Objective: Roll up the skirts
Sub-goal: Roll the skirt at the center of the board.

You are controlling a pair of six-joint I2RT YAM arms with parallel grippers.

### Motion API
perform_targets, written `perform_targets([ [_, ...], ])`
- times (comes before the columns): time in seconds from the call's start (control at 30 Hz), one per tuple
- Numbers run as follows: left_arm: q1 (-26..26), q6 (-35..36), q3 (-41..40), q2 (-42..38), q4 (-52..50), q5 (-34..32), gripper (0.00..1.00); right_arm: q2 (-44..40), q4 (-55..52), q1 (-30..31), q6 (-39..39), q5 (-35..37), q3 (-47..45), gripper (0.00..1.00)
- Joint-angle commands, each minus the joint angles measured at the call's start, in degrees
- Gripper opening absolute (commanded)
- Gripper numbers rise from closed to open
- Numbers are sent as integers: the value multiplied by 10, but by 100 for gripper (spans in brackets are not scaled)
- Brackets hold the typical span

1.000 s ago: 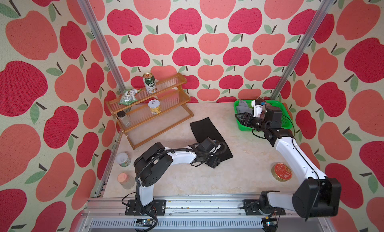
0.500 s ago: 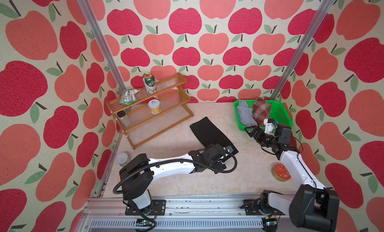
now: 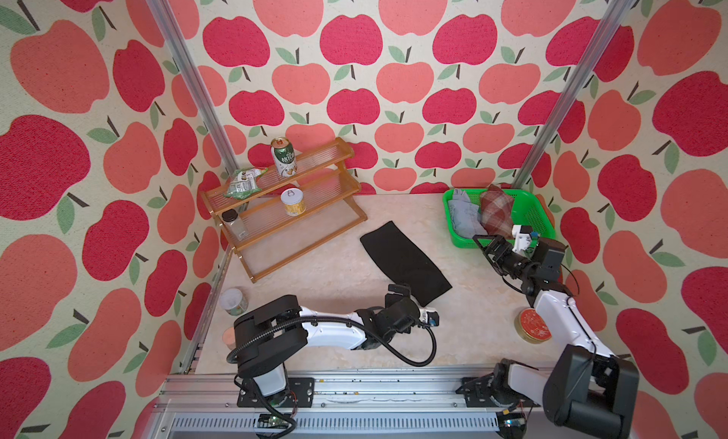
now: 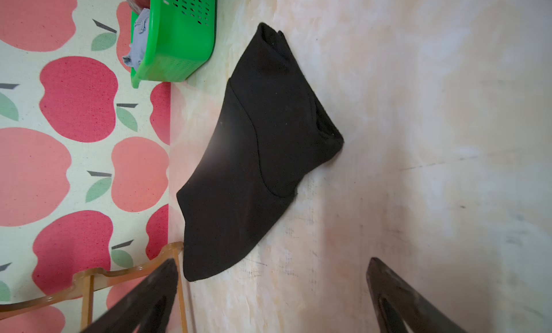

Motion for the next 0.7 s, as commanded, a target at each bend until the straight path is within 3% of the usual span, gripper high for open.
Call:
perform_targets([
  [0.0,1,49,22,25,52,-8,99,-6,15,-2,13,-19,-6,99],
  [0.47,8,62,62,111,49,14,95,0,8,-4,8,-17,-1,99],
  [0.67,10,52,74,134,45,36,84,4,7,-4,9,-14,-2,99],
])
